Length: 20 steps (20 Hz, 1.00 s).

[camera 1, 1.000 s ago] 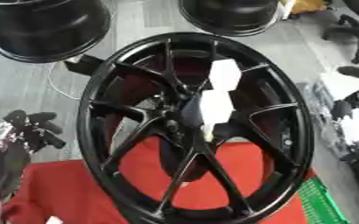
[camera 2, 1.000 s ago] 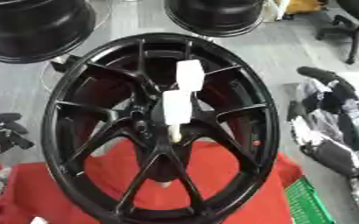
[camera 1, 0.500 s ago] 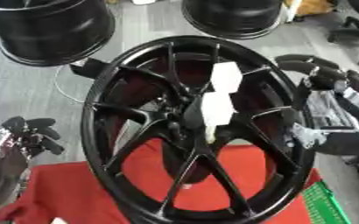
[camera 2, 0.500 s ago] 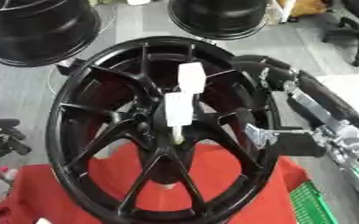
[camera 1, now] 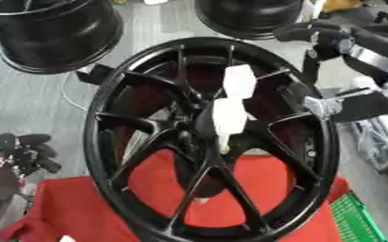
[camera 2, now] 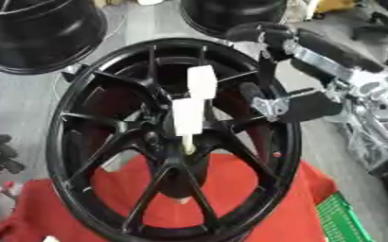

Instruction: Pull the pin out of the wheel hub.

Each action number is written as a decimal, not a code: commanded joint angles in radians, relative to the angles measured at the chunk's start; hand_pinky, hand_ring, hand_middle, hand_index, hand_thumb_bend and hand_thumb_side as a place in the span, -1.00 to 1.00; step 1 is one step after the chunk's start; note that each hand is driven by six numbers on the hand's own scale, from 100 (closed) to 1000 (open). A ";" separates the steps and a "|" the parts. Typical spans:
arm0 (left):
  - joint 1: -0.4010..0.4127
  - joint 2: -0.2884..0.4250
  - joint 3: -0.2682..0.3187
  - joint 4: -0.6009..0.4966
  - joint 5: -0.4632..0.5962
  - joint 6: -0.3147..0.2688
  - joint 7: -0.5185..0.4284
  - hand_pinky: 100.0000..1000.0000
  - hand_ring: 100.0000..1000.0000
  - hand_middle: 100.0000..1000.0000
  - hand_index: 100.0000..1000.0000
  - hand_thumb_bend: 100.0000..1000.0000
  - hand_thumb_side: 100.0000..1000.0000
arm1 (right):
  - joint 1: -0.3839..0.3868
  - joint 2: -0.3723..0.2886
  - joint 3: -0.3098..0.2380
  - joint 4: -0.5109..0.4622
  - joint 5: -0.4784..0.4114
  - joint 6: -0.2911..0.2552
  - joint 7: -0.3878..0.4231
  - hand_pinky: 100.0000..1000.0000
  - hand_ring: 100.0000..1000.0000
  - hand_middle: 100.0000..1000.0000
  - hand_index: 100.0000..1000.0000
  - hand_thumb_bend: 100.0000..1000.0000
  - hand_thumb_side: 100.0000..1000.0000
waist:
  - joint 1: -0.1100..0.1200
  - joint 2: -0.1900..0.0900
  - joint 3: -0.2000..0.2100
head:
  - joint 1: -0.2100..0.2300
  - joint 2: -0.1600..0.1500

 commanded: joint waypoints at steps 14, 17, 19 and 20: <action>0.002 0.005 -0.011 -0.007 0.002 -0.014 -0.016 0.20 -0.18 -0.02 0.48 -0.92 0.91 | -0.112 0.082 0.000 0.177 0.037 -0.004 0.238 -0.33 -0.30 0.81 0.88 -1.00 -0.40 | 0.009 -0.015 0.007 | -0.022 0.010; 0.002 0.005 -0.012 -0.006 0.003 -0.014 -0.018 0.20 -0.19 -0.02 0.48 -0.92 0.91 | -0.124 0.101 0.009 0.197 0.055 -0.009 0.250 -0.34 -0.30 0.80 0.88 -1.00 -0.33 | 0.009 -0.016 0.009 | -0.025 0.012; 0.003 0.004 -0.013 -0.005 0.002 -0.014 -0.020 0.20 -0.19 -0.02 0.48 -0.92 0.91 | -0.134 0.112 0.016 0.206 0.070 -0.013 0.263 -0.34 -0.31 0.79 0.88 -1.00 -0.31 | 0.009 -0.017 0.011 | -0.025 0.013; 0.003 0.004 -0.013 -0.005 0.002 -0.014 -0.020 0.20 -0.19 -0.02 0.48 -0.92 0.91 | -0.138 0.117 0.018 0.210 0.076 -0.014 0.268 -0.34 -0.31 0.79 0.87 -1.00 -0.30 | 0.009 -0.017 0.012 | -0.026 0.013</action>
